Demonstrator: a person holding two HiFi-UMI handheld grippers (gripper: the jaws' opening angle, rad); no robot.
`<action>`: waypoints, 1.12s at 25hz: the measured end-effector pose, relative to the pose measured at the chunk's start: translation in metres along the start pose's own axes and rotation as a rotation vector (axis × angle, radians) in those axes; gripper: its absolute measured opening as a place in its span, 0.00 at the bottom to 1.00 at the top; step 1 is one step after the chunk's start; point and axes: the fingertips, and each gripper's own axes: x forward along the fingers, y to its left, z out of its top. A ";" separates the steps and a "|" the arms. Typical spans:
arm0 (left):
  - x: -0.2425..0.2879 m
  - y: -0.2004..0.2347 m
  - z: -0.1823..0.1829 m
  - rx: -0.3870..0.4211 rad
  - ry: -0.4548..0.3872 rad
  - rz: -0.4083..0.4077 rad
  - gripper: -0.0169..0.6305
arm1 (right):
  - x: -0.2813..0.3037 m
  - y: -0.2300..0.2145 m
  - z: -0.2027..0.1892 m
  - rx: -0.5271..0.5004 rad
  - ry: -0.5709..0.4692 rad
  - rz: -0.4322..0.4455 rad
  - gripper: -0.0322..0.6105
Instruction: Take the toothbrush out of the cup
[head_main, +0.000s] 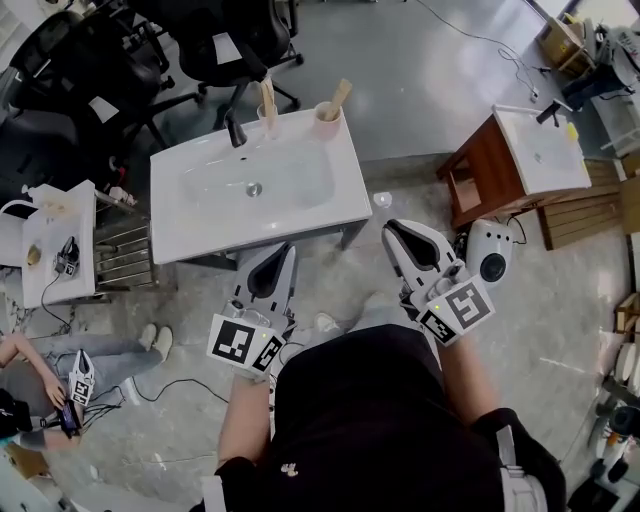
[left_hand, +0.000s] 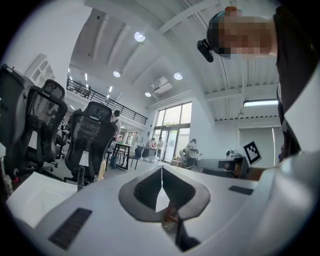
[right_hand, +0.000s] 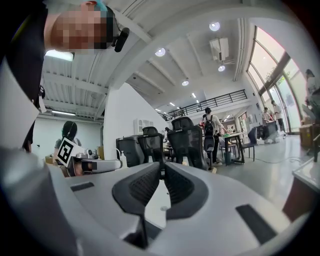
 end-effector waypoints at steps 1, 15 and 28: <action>0.001 0.003 0.000 -0.002 0.002 0.000 0.06 | 0.002 -0.001 -0.001 0.002 0.002 -0.003 0.12; 0.077 0.044 -0.012 -0.014 0.044 0.088 0.06 | 0.064 -0.088 -0.010 0.055 0.024 0.038 0.13; 0.201 0.081 -0.007 -0.008 0.087 0.217 0.06 | 0.135 -0.196 -0.016 0.091 0.080 0.166 0.13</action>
